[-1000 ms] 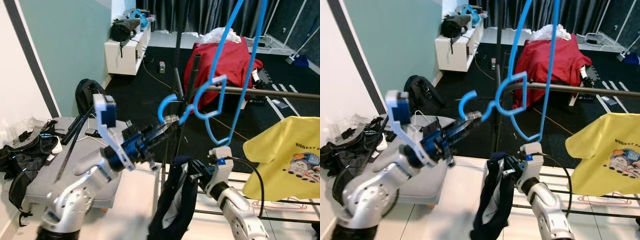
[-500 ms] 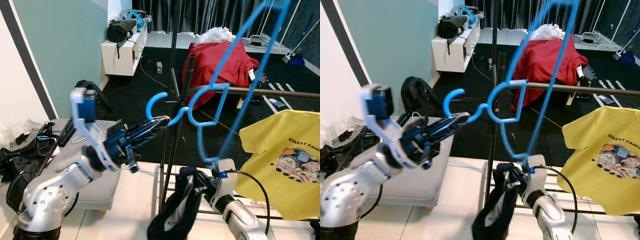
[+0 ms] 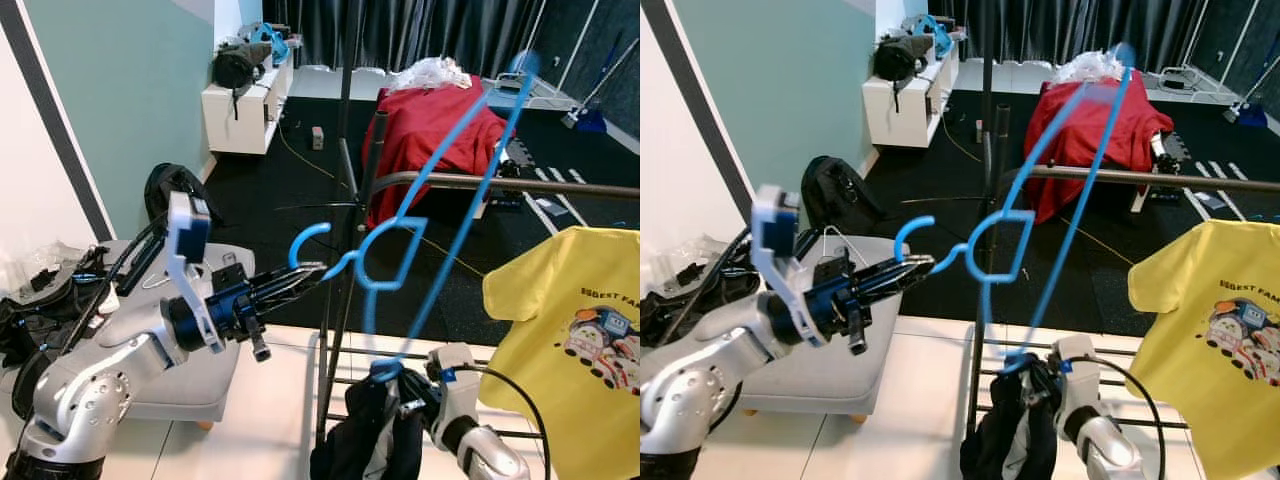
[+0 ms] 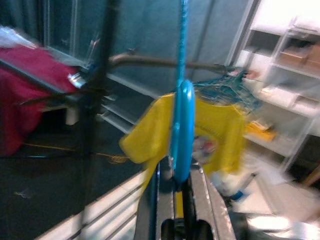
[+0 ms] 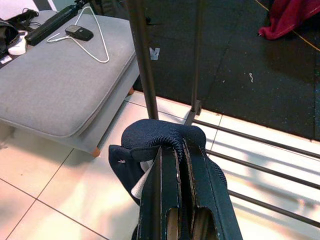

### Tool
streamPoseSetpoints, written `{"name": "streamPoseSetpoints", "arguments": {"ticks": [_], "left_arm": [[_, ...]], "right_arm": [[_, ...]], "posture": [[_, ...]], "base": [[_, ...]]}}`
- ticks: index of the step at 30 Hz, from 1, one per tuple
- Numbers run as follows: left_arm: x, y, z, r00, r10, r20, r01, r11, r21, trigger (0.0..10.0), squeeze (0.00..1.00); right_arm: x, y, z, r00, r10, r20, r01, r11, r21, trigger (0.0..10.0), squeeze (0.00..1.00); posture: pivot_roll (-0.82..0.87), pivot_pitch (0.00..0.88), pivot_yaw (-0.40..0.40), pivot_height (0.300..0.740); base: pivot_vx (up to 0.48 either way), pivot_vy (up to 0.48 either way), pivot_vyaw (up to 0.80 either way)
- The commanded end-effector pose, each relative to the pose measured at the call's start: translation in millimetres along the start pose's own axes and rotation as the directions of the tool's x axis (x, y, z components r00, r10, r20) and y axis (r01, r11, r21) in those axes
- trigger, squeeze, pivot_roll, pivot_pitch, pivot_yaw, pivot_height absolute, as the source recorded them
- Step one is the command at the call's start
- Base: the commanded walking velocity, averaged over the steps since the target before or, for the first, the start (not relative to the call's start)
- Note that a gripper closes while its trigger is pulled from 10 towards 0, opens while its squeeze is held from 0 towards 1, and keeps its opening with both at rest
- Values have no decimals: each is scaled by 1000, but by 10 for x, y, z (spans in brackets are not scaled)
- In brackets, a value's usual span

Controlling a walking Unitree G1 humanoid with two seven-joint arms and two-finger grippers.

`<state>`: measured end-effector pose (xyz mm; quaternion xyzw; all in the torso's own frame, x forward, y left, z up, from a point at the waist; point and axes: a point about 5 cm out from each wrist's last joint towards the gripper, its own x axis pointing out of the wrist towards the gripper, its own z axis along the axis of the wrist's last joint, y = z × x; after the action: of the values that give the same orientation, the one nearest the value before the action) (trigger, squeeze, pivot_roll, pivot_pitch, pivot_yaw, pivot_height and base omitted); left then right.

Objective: Hang hanger

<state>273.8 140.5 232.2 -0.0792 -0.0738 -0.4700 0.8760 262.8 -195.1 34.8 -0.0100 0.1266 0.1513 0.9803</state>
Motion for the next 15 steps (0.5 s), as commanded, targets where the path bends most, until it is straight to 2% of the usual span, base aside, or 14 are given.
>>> {"name": "streamPoseSetpoints", "arguments": {"ticks": [1, 2, 3, 4, 5, 7, 8, 10, 11, 12, 13, 15], "left_arm": [[-92, 136, -158, 987, 103, -124, -95, 993, 74, 0, 0], [-92, 136, -158, 987, 103, -124, -95, 993, 74, 0, 0], [-139, 164, -240, 975, 121, -189, -104, 990, 98, 0, 0], [-139, 164, -240, 975, 121, -189, -104, 990, 98, 0, 0], [-239, 183, -421, 934, 142, -327, -100, 985, 142, 0, 0], [-239, 183, -421, 934, 142, -327, -100, 985, 142, 0, 0], [-326, 178, -564, 890, 158, -428, -95, 982, 164, 0, 0], [-352, 168, -606, 877, 153, -456, -86, 982, 166, 0, 0], [-388, 145, -666, 858, 141, -494, -69, 984, 162, 0, 0], [-388, 145, -666, 858, 141, -494, -69, 984, 162, 0, 0], [-432, 123, -746, 836, 130, -533, -59, 987, 148, 0, 0], [-432, 123, -746, 836, 130, -533, -59, 987, 148, 0, 0]], "right_arm": [[-59, -55, -57, 1000, -19, -4, 19, 1000, -10, 0, 0], [-59, -55, -57, 1000, -19, -4, 19, 1000, -10, 0, 0], [-74, -65, -82, 1000, -21, -12, 21, 1000, -12, 0, 0], [-74, -65, -82, 1000, -21, -12, 21, 1000, -12, 0, 0], [-85, -86, -108, 999, -27, -20, 26, 1000, -14, 0, 0], [-85, -86, -108, 999, -27, -20, 26, 1000, -14, 0, 0], [-85, -96, -112, 999, -26, -20, 26, 999, -21, 0, 0], [-84, -98, -113, 1000, -25, -19, 24, 999, -26, 0, 0], [-85, -93, -118, 1000, -21, -19, 21, 999, -30, 0, 0], [-85, -93, -118, 1000, -21, -19, 21, 999, -30, 0, 0], [-83, -85, -126, 1000, -17, -16, 17, 999, -32, 0, 0], [-83, -85, -126, 1000, -17, -16, 17, 999, -32, 0, 0]], "posture": [[-82, 58, -37, 735], [-82, 58, -37, 735], [-82, 58, -37, 735], [-82, 58, -37, 735], [-80, 57, -39, 735], [-80, 57, -39, 735], [-79, 55, -39, 735], [-79, 55, -39, 735], [-79, 50, -41, 735], [-79, 50, -41, 735], [-78, 49, -42, 735], [-78, 49, -42, 735]], "base": [[0, 0, 0], [0, 0, 0], [0, 0, 0], [0, 0, 0], [0, 0, 0], [0, 0, 0], [0, 0, 0], [0, 0, 0], [0, 0, 0], [0, 0, 0], [0, 0, 0], [0, 0, 0]]}}
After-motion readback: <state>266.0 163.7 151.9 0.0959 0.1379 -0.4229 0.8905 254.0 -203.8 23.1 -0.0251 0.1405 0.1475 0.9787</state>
